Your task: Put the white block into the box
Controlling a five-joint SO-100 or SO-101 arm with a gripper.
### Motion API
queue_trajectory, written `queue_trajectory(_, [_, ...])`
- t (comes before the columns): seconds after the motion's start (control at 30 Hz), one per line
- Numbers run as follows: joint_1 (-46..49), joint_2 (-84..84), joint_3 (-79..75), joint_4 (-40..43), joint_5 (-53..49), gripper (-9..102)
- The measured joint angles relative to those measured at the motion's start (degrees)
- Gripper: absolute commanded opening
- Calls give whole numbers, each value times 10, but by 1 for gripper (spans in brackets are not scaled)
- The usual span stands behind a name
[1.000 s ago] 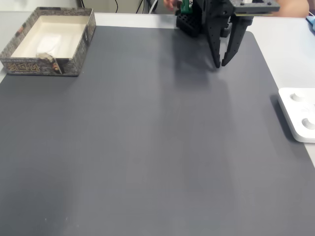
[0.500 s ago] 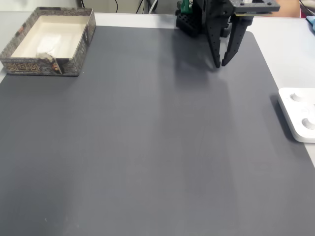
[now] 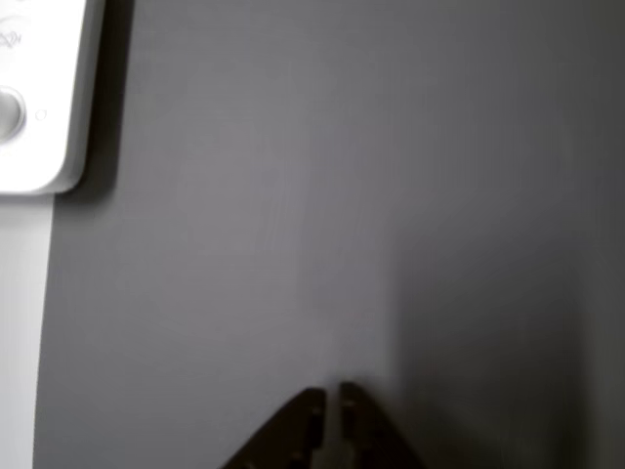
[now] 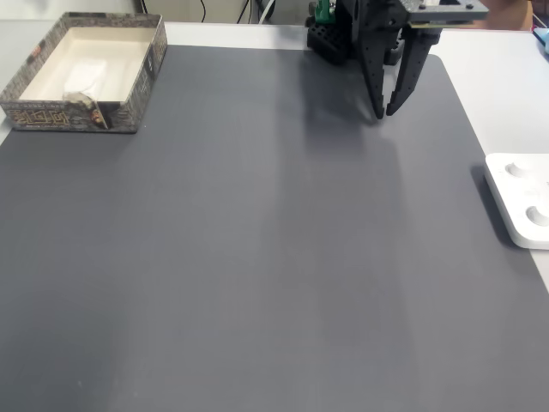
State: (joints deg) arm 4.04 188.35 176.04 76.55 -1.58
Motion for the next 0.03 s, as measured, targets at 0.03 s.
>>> queue_trajectory(0.03, [0,0,0,0,0,-2])
